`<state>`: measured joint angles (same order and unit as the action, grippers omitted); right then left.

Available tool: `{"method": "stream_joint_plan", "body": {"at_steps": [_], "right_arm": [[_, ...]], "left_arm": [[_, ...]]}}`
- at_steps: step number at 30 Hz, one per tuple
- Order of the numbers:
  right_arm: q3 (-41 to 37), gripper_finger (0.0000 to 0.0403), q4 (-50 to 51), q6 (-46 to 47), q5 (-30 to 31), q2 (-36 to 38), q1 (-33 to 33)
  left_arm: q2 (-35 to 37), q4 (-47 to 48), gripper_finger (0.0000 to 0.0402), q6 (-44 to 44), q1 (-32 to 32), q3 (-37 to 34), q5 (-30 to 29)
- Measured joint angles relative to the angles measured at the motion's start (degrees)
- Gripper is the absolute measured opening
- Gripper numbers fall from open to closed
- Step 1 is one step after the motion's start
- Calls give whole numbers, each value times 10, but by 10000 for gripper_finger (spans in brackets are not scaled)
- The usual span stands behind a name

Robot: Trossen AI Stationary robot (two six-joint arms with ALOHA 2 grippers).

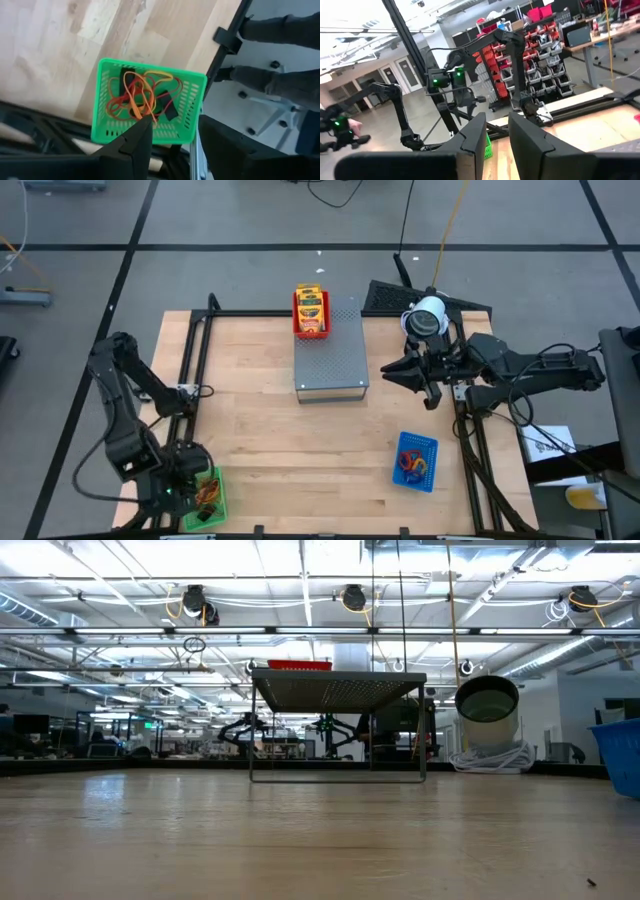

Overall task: Pick & Place Office Desk Supplies
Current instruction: Put the green bin on the shelf

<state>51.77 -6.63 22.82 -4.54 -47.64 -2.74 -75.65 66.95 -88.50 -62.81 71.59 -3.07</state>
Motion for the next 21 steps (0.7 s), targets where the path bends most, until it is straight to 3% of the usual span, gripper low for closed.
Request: {"method": "stream_joint_plan", "body": {"at_steps": [11,17,21], "right_arm": [[0,75,-5,20,0,-13,0],[0,75,-5,20,0,-13,0],[0,75,-5,19,2,-13,0]], "left_arm": [[91,-113,174,-17,-9,-194,0],[106,-206,175,-21,-19,-283,2],[105,-217,175,-21,-21,-318,27]]}}
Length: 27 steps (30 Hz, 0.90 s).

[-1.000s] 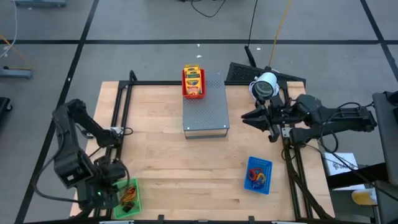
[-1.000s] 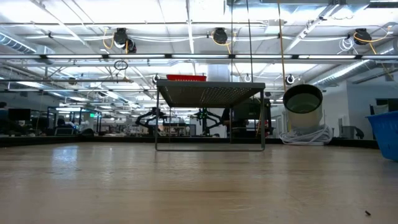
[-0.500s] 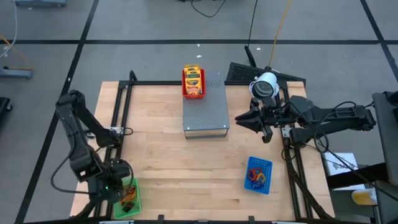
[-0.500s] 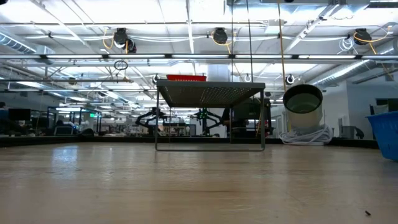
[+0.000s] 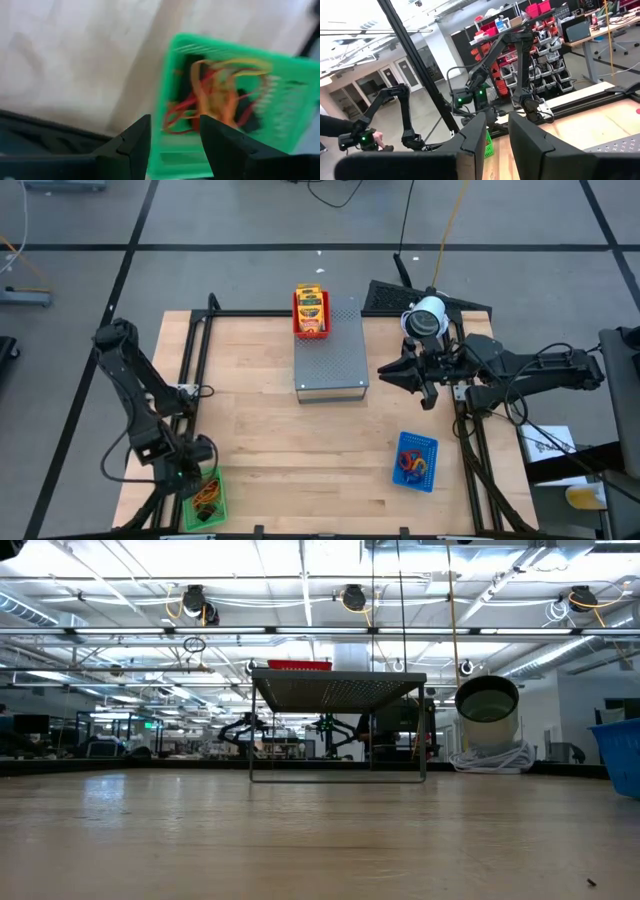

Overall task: Pick & Place Office Desk Supplies
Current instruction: Put the green bin on the shelf

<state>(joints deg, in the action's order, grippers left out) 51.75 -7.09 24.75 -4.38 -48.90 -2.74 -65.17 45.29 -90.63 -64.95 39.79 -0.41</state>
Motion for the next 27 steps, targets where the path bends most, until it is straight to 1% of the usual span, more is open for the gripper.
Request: {"method": "stream_joint_plan", "body": {"at_steps": [6,16,19,21,23,27], "right_arm": [[0,75,-13,-1,1,0,0],[0,75,-17,-1,1,0,0],[0,75,-17,-1,1,0,0],[0,75,-17,-1,1,0,0],[0,75,-17,-1,1,0,0],[0,75,-17,-4,1,0,0]], "left_arm": [[0,-10,175,9,-1,-32,5],[0,-91,175,31,-1,-77,8],[0,-92,168,31,-1,-83,8],[0,-90,150,35,-1,-87,9],[0,-91,119,35,-1,-88,9],[0,-96,27,35,0,-88,19]]}}
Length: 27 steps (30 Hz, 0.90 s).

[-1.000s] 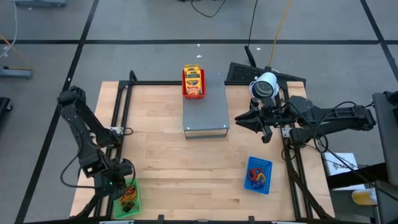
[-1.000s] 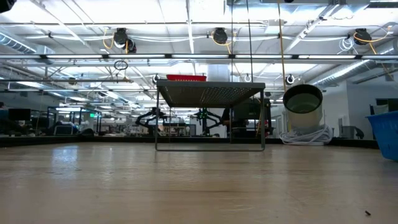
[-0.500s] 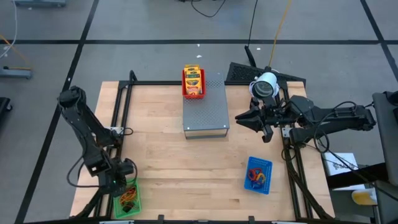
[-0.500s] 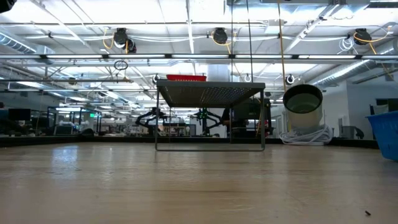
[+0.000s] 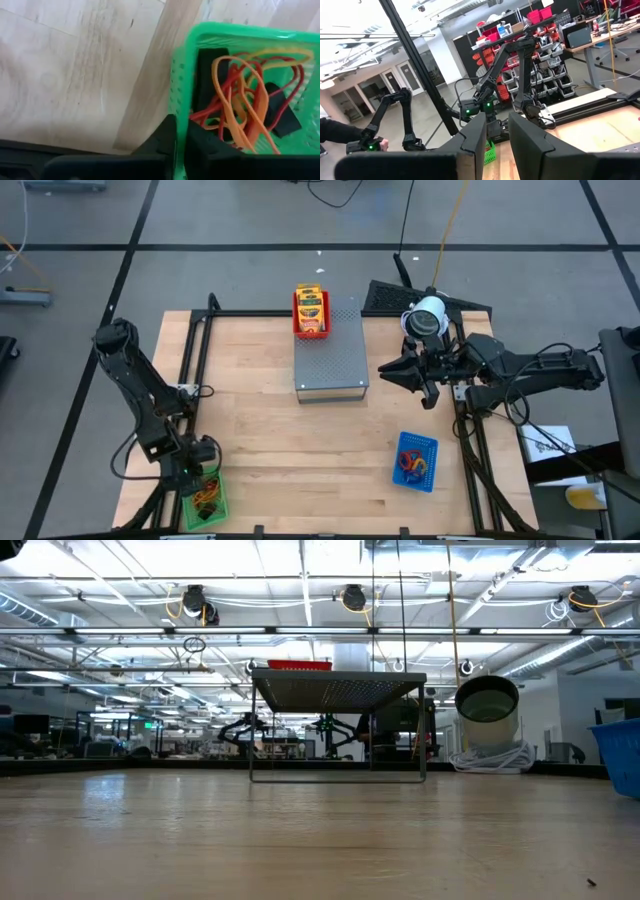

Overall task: Pick & Place Office Desk Supplies
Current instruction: Put the green bin on the shelf

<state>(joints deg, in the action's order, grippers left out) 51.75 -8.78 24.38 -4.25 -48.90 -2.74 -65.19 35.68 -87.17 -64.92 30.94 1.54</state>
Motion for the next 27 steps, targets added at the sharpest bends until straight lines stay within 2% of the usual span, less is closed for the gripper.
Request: {"method": "stream_joint_plan", "body": {"at_steps": [2,16,22,27], "right_arm": [[0,75,0,-1,0,0,0],[0,75,6,-2,0,0,0],[0,75,15,-2,0,0,0],[0,75,22,-2,0,0,0]], "left_arm": [[0,-2,12,-6,0,0,1],[0,-59,6,-65,6,14,-9],[0,-52,5,-41,37,49,-21],[1,4,5,4,81,101,-23]]}}
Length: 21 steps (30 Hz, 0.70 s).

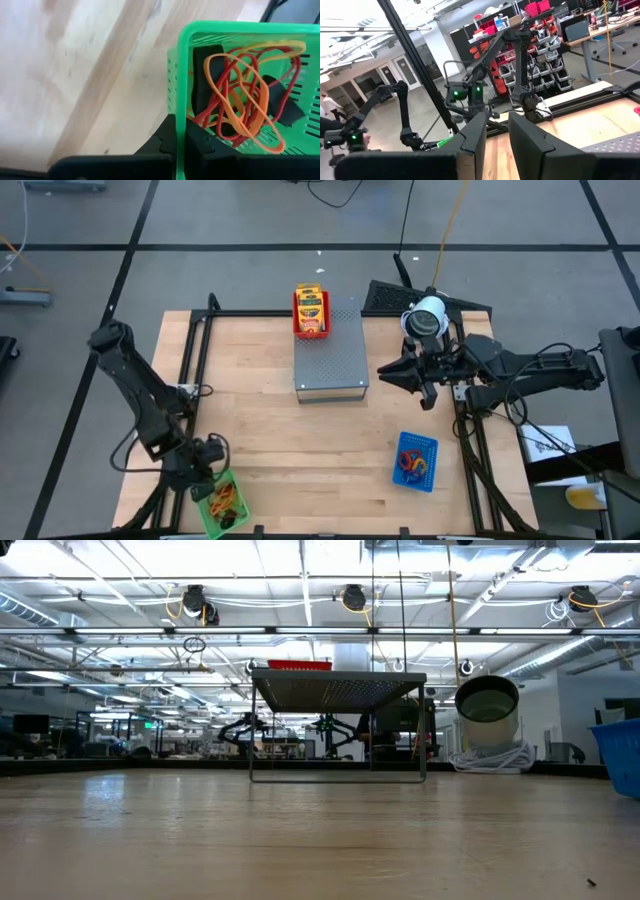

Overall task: Pick & Place Office Desk Supplies
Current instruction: Put the green bin on the shelf

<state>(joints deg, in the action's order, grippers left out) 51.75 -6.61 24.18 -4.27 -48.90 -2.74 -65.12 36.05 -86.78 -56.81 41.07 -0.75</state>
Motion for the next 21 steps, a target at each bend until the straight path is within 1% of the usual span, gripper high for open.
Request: {"method": "stream_joint_plan", "body": {"at_steps": [5,12,17,21], "right_arm": [[0,75,14,-2,0,0,0],[0,75,16,-13,-2,1,0],[0,75,16,-13,-4,3,0],[0,75,18,-14,-4,5,0]], "left_arm": [[0,77,5,73,59,79,-18],[0,198,5,199,156,219,-39],[0,269,5,302,236,322,-39],[-2,295,5,383,316,385,-38]]}}
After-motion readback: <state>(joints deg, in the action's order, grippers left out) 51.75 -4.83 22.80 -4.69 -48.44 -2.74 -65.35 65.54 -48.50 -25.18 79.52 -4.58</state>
